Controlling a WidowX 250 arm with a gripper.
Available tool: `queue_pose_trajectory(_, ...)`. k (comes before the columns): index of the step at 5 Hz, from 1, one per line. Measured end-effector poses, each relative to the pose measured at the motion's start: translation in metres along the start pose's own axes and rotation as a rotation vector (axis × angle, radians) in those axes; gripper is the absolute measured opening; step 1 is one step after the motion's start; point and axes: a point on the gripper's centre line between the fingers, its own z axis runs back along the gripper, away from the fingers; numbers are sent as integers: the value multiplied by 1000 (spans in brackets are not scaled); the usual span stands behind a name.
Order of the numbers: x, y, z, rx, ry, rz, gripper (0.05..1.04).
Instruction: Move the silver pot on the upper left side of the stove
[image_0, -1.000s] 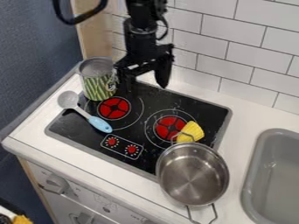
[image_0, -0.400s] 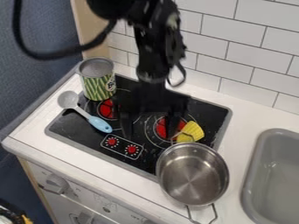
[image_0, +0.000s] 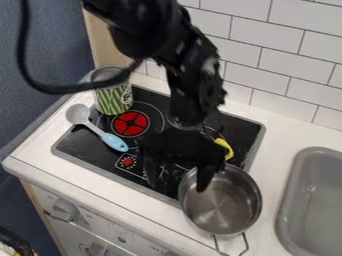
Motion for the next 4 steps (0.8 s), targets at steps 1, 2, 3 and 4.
queue_pose_trajectory(1, -8, -12, -8, -84, 41, -65, 1000)
queue_pose_trajectory(2, -10, -16, -22, -75, 68, -74, 989)
queue_pose_trajectory(3, -7, -20, -30, -55, 63, -64, 907)
queue_pose_trajectory(4, -2, -20, -33, -70, 66, -50, 642)
